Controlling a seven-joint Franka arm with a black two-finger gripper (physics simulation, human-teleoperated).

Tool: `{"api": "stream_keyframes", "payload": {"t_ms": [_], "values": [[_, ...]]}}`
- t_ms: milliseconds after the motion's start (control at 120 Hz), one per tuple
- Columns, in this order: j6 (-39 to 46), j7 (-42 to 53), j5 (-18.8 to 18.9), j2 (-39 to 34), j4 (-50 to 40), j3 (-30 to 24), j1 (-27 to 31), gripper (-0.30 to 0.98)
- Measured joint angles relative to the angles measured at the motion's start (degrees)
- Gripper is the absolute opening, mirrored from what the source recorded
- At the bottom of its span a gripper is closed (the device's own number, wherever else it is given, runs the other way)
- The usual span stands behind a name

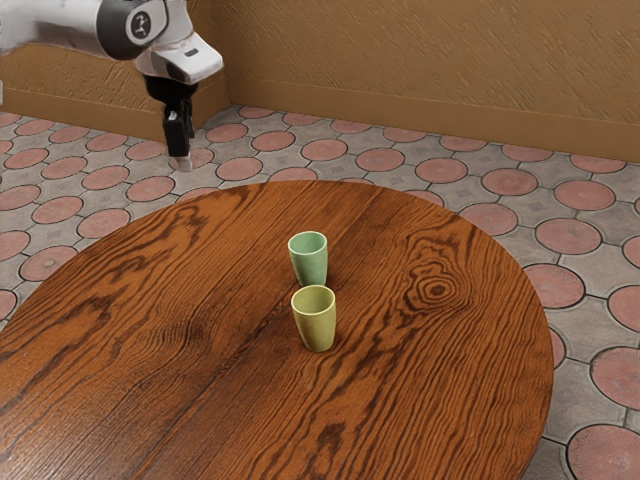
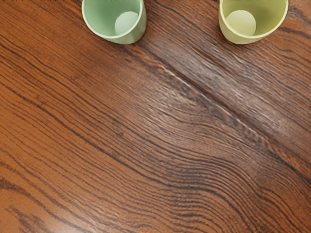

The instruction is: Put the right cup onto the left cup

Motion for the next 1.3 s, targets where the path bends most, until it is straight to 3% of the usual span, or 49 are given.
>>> {"api": "stream_keyframes", "payload": {"t_ms": [258,592,992,1225,1300], "values": [[4.04,-1.06,-2.85,4.10,-3.62,-0.22,-5.89,0.69],[15.31,-2.01,-3.41,10.91,-10.08,-0.38,-9.75,0.69],[24.04,-2.67,-4.48,19.43,-9.40,-1.35,-10.81,0.69],[26.94,-2.59,-4.48,24.90,-3.81,-2.22,-10.85,0.69],[27.53,-2.62,-4.98,26.33,-3.61,-2.29,-10.74,0.61]]}}
